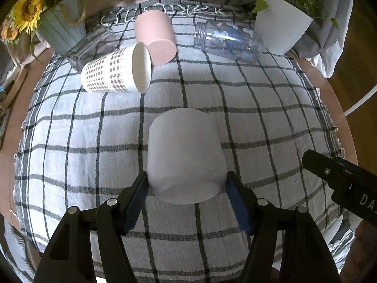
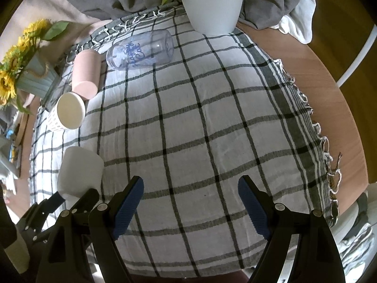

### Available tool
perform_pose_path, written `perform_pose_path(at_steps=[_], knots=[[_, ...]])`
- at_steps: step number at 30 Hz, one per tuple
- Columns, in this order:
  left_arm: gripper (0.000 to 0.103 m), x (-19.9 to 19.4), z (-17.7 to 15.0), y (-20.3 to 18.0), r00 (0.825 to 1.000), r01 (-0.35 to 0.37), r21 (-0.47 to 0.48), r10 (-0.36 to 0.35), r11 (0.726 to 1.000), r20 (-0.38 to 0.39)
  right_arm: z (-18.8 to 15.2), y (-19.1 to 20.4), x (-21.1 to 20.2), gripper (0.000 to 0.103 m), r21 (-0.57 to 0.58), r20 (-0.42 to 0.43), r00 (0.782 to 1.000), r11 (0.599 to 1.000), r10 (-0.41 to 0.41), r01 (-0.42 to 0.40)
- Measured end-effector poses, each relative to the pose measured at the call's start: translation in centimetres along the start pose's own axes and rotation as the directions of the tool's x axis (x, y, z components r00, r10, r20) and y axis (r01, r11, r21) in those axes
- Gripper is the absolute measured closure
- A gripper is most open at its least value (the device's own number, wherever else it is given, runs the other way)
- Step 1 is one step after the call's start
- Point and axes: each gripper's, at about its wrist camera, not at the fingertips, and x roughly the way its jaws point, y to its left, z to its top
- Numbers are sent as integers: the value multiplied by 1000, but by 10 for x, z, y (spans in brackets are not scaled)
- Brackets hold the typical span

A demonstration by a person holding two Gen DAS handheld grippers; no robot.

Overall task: Flip cup upside down
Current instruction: 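Lower the white cup rim-down onto the cloth with the left gripper and open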

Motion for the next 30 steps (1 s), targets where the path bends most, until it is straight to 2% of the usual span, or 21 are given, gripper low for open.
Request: perform_pose_path(at_steps=[11, 30], knots=[[38, 1, 19, 5, 1000, 21, -5, -20, 1000, 21, 14, 7, -10, 21, -4, 59, 998, 1000, -9, 9], [38, 21, 47, 17, 998, 62, -53, -63, 997, -10, 23, 14, -5, 21, 17, 57, 998, 1000, -15, 14]])
